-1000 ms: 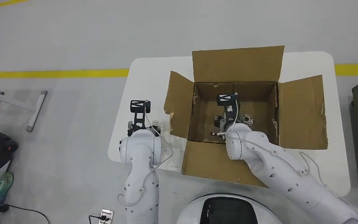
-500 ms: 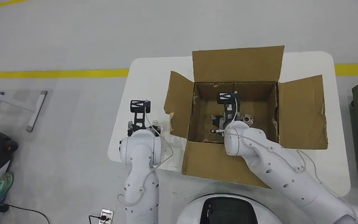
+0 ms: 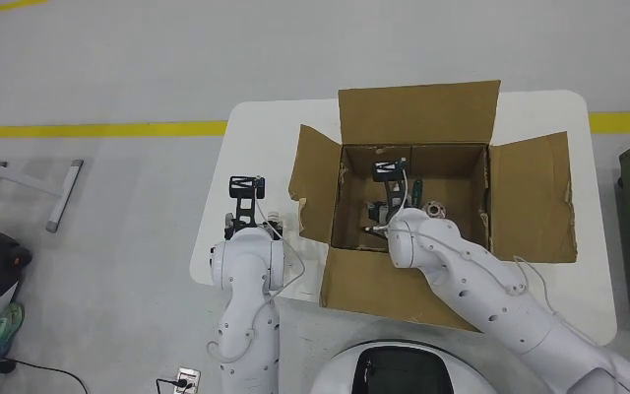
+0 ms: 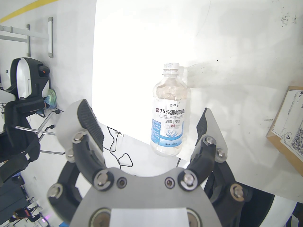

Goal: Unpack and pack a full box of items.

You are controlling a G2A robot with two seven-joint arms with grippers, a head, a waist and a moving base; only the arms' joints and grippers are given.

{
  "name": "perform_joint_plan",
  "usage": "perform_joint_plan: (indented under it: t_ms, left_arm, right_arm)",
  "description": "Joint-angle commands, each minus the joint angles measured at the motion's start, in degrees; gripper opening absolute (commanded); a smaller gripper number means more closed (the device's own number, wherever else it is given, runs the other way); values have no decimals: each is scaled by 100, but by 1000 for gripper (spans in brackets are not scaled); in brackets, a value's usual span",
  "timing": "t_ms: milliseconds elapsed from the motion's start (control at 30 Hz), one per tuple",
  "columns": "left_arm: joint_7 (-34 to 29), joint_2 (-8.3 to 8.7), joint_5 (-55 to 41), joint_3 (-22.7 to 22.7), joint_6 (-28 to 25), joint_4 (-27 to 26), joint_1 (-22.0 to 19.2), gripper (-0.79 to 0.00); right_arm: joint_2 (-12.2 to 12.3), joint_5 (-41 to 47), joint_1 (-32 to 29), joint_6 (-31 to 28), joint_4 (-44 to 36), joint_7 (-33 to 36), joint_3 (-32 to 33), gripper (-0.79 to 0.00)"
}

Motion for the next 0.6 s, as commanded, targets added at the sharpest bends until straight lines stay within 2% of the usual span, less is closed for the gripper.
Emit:
perform_joint_plan:
  t_ms: [0,233,367,400,500,533,567]
  left_arm:
    - [0,0,0,0,0,0,0,0]
    - [0,0,0,0,0,0,0,0]
    - [0,0,0,0,0,0,0,0]
    - [0,0,0,0,0,0,0,0]
    - [0,0,0,0,0,0,0,0]
    - [0,0,0,0,0,0,0,0]
    - [0,0,0,0,0,0,0,0]
  right_arm:
    - [-25,-10,33,-47,82,27,-15,-157]
    - [-125,-60,107,-115,308,96,-79,-80]
    - [-171,-88,120,-142,386,127,-77,-117]
    - [-180,-103,122,-157,402,143,-78,-166]
    - [-207,-152,131,-188,439,181,-67,-431]
    - [-215,-166,130,-194,450,187,-59,-456]
    - [-224,-184,129,-199,457,194,-53,-533]
